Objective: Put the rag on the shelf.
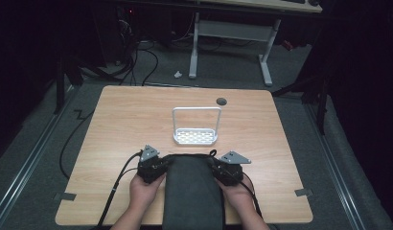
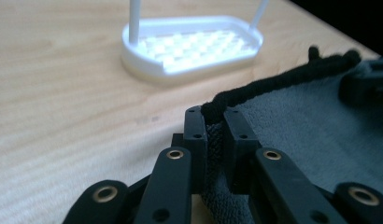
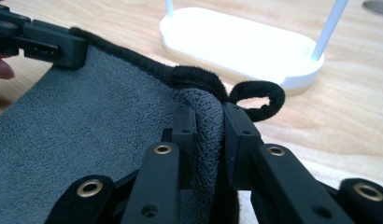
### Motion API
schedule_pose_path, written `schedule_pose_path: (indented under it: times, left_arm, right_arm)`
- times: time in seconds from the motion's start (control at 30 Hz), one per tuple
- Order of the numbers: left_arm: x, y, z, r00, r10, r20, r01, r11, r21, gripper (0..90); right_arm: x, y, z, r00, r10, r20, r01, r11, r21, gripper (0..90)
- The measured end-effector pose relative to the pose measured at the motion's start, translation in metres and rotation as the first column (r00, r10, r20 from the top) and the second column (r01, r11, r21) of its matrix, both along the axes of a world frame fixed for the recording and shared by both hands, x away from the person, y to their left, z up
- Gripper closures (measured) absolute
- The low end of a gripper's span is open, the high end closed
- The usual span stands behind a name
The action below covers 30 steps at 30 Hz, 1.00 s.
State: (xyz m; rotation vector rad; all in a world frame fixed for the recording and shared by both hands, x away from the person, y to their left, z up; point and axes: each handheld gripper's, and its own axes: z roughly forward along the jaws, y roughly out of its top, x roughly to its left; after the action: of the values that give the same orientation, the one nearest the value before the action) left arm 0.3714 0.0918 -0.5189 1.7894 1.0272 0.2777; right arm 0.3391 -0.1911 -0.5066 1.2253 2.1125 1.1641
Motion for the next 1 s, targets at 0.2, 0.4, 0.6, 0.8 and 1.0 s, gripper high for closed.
schedule_pose_path:
  times: [0.2, 0.4, 0.6, 0.8, 1.0]
  left_arm:
    - [-0.008, -0.001, 0.021, 0.9971, 0.001, 0.077, 0.0, 1.0, -0.005, 81.3]
    - [-0.007, 0.002, 0.038, 0.9971, 0.0, 0.075, 0.005, 0.9984, -0.056, 81.3]
    - [-0.005, -0.001, 0.06, 0.9919, 0.008, 0.127, -0.002, 0.999, -0.045, 81.2]
    - [-0.001, -0.002, 0.076, 0.9858, 0.006, 0.168, 0.002, 0.9988, -0.049, 81.3]
    - [0.001, -0.001, 0.092, 0.9787, 0.019, 0.204, -0.006, 0.9978, -0.066, 81.6]
  right_arm:
    - [-0.004, -0.001, 0.011, 0.9988, -0.019, 0.046, 0.018, 1.0, 0.02, 77.5]
    - [-0.007, 0.0, 0.025, 0.9963, -0.018, 0.084, 0.016, 1.0, 0.018, 77.5]
    - [-0.008, -0.002, 0.047, 0.9901, -0.019, 0.139, 0.015, 0.999, 0.03, 77.4]
    - [-0.005, -0.003, 0.061, 0.9855, -0.018, 0.169, 0.011, 0.999, 0.04, 77.5]
    - [0.001, -0.001, 0.079, 0.9781, -0.022, 0.207, 0.014, 0.999, 0.044, 77.6]
